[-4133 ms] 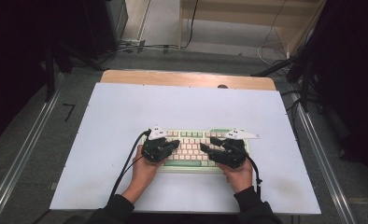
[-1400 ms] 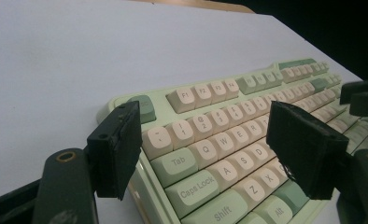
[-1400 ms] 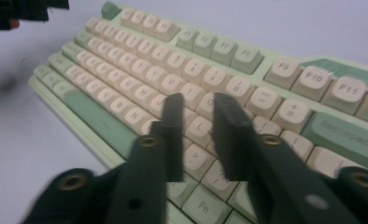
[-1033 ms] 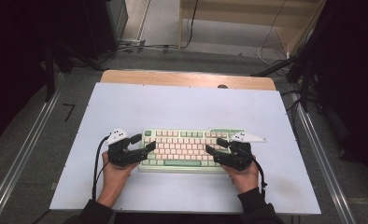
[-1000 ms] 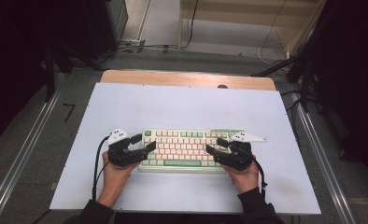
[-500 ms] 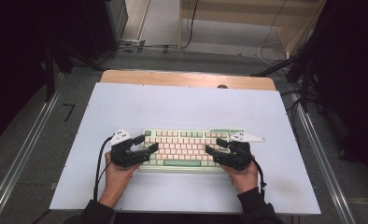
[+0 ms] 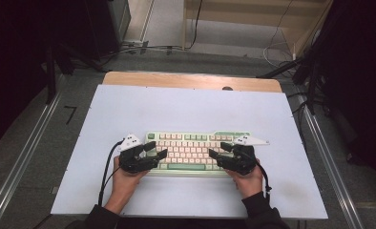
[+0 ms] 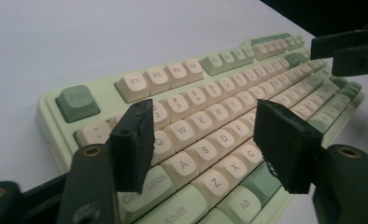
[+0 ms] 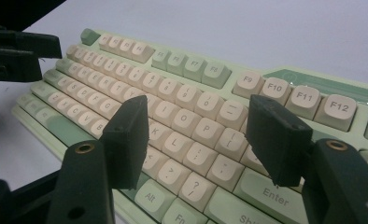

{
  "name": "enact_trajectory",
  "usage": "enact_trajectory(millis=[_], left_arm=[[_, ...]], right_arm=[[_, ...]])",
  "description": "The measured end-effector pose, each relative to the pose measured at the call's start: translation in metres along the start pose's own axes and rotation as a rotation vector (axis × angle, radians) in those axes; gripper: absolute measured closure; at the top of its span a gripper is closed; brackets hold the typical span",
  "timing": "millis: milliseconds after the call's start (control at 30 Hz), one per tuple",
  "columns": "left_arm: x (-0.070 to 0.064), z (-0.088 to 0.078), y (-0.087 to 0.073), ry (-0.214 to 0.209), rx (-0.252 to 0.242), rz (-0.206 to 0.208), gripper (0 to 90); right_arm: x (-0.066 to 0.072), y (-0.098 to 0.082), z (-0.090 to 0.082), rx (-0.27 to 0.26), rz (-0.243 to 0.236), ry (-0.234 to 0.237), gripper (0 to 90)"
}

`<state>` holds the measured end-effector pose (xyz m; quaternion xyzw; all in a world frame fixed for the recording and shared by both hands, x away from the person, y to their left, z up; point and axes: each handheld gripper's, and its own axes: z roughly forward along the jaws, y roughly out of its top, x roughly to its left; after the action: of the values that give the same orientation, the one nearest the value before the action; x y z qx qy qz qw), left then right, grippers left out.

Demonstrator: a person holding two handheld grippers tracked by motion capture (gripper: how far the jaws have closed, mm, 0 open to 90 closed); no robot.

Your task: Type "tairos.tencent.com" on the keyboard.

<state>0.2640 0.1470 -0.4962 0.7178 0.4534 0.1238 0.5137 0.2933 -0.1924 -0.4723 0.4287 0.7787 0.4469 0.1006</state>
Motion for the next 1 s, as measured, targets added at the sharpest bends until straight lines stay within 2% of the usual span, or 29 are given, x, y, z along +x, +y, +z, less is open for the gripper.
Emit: enact_trajectory(millis=[133, 267, 400, 500, 733, 1000], left_arm=[[-0.005, 0.003, -0.001, -0.036, 0.007, 0.016, 51.0], [-0.009, 0.006, -0.002, -0.066, 0.032, 0.027, 73.6], [-0.015, 0.010, -0.001, -0.089, 0.050, 0.052, 89.3], [-0.020, 0.014, -0.002, -0.098, 0.069, 0.079, 90.0], [-0.030, 0.024, -0.005, -0.082, 0.106, 0.127, 90.0], [-0.031, 0.026, -0.006, -0.067, 0.116, 0.137, 90.0]], right_arm=[[0.001, 0.000, 0.001, 0.002, -0.003, -0.003, 37.7], [0.001, 0.000, 0.001, 0.008, -0.005, -0.004, 37.7], [0.002, 0.000, 0.002, 0.006, -0.010, -0.005, 37.9], [0.002, 0.000, 0.002, 0.006, -0.010, -0.005, 38.1], [0.003, 0.000, 0.002, 0.009, -0.014, -0.003, 38.3], [0.003, -0.001, 0.003, 0.014, -0.018, -0.004, 38.4]])
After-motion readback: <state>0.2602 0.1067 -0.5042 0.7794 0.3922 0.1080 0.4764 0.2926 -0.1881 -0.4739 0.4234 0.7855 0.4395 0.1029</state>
